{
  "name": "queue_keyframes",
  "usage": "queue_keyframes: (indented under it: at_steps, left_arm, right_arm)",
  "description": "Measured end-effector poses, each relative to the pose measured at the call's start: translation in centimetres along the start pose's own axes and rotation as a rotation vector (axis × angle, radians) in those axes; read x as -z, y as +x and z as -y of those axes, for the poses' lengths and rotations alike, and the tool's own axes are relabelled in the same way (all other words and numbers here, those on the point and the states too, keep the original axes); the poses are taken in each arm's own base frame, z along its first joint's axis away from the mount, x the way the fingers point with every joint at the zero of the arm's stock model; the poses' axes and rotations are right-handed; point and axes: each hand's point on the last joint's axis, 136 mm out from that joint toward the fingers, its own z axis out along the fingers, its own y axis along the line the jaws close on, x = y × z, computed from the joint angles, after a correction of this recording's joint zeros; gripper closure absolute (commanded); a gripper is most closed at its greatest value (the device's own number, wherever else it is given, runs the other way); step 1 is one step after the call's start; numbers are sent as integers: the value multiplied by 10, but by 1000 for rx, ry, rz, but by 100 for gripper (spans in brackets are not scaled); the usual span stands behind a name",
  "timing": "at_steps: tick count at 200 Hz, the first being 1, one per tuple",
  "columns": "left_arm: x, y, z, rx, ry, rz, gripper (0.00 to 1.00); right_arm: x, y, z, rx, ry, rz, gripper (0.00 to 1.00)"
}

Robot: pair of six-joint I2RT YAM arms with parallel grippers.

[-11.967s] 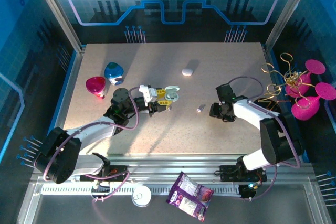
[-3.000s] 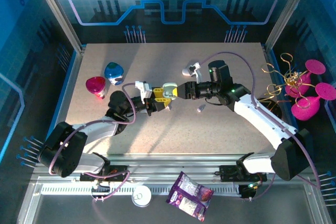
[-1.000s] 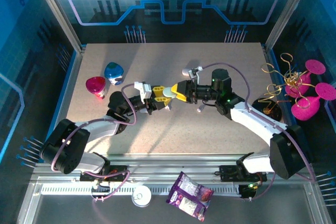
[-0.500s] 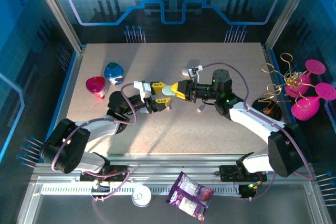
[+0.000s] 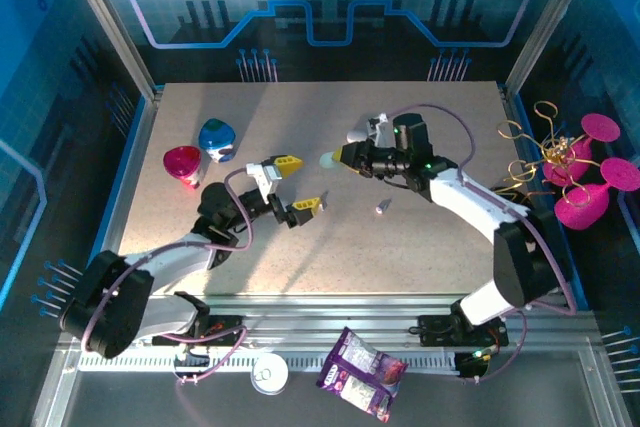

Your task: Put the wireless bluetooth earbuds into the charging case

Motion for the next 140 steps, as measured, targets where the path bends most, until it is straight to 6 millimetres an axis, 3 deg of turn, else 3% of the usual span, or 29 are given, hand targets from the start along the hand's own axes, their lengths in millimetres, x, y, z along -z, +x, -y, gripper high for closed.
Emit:
queue_keyframes:
  at_steps: [33,57,98,140]
  left_arm:
    - [16,-2,-17,-6,-141,-39,1]
    - [31,4,-37,28,-259,-89,1]
    - [63,21,-73,142,-504,-165,1]
    - [97,39,-100,284,-710,-214,1]
  right_arm:
    - [-42,-14,43,39,150,-14,83]
    - [-82,-14,61,82,224,-52,83]
    - [-148,4,65,123,229,-134,83]
    - [-190,23,66,136,210,-195,81]
